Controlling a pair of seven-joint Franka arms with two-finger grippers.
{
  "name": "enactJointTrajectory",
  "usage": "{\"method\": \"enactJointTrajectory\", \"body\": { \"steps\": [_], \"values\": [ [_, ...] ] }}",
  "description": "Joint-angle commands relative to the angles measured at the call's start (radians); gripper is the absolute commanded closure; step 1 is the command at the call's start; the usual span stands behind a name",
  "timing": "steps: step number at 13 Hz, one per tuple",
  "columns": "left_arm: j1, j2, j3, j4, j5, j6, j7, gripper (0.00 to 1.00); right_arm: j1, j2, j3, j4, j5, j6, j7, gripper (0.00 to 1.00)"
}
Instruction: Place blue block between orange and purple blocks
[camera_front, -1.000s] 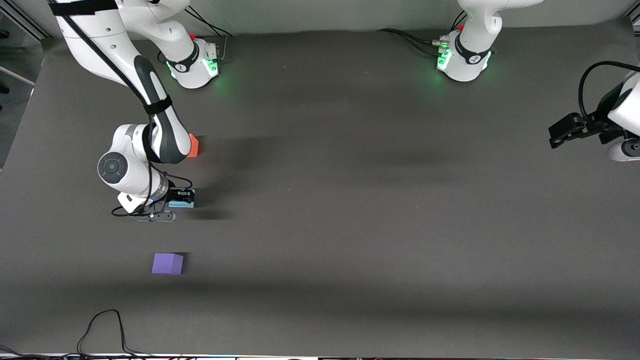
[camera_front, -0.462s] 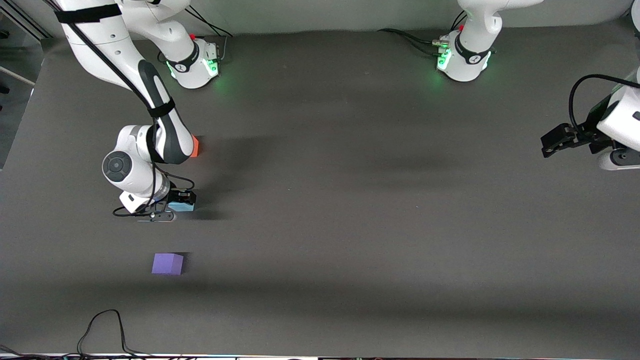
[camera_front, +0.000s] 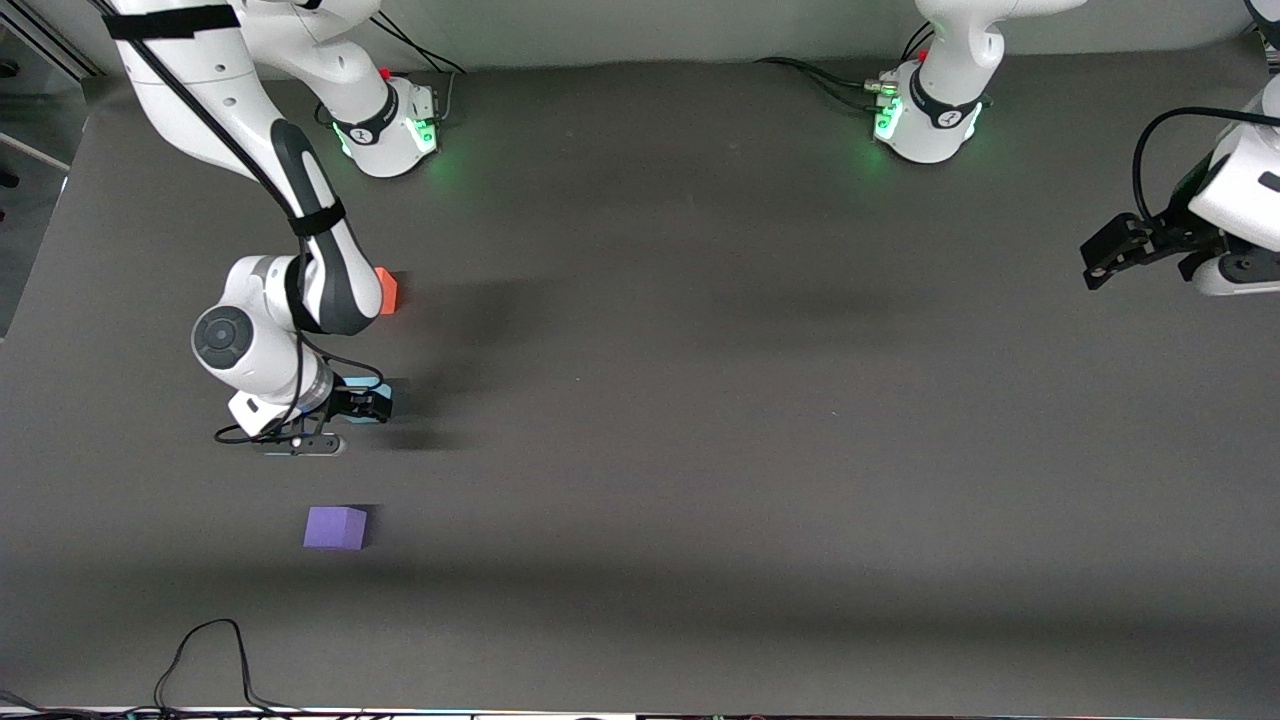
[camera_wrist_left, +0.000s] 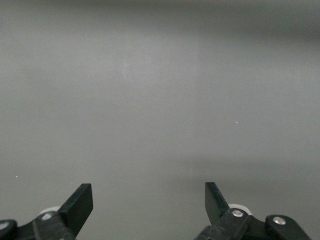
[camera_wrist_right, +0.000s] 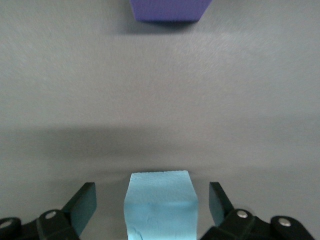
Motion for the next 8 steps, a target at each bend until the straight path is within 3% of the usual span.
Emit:
{"method": "enactJointTrajectory", "body": {
  "steps": [1, 4, 6, 8],
  "values": [
    [0.0, 0.012, 0.002, 0.025, -0.002, -0.014, -0.004, 0.0, 0.001, -0.108, -0.063, 0.079, 0.018, -0.2, -0.019, 0.0],
    [0.006, 0.113, 0.005, 0.172, -0.002, -0.074, -0.001, 0.0, 0.003, -0.171, -0.132, 0.267, 0.018, -0.471, -0.017, 0.0],
    [0.006, 0.13, 0.006, 0.2, -0.002, -0.092, -0.001, 0.0, 0.001, -0.172, -0.174, 0.436, 0.016, -0.669, -0.011, 0.0],
    [0.005, 0.132, 0.006, 0.2, -0.002, -0.094, 0.0, 0.0, 0.001, -0.17, -0.189, 0.541, 0.012, -0.775, 0.001, 0.0]
  ]
}}
